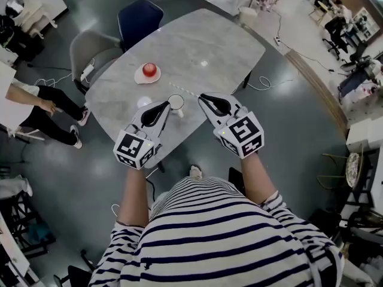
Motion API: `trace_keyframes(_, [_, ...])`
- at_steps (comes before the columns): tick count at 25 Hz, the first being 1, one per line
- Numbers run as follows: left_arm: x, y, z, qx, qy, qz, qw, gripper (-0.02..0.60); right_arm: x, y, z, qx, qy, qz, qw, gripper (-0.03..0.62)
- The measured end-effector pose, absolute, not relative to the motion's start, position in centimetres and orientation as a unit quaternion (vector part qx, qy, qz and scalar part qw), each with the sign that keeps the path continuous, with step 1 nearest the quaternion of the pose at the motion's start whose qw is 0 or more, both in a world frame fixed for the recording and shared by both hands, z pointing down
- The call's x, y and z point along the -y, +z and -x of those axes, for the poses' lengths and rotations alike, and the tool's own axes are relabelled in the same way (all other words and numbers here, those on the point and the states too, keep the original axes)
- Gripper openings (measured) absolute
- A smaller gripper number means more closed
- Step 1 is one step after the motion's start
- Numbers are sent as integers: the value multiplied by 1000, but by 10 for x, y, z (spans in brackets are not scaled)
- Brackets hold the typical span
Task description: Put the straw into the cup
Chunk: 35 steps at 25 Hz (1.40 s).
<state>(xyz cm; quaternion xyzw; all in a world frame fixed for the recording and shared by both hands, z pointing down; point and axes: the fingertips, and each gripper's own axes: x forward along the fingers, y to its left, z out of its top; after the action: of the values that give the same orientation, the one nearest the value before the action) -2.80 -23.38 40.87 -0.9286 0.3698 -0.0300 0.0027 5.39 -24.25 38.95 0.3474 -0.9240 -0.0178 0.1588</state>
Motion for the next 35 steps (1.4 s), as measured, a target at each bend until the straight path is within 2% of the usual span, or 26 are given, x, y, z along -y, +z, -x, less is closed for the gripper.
trace_keyframes(7, [259, 411, 17, -379, -48, 924, 18, 6, 280, 412, -53, 926, 5, -307, 221, 25])
trace_keyframes(19, [292, 434, 39, -358, -56, 932, -6, 6, 307, 471, -30, 897, 67, -287, 330, 25])
trace_keyframes(35, [303, 452, 51, -320, -59, 945, -33, 7, 322, 546, -6, 858, 98, -270, 425, 25])
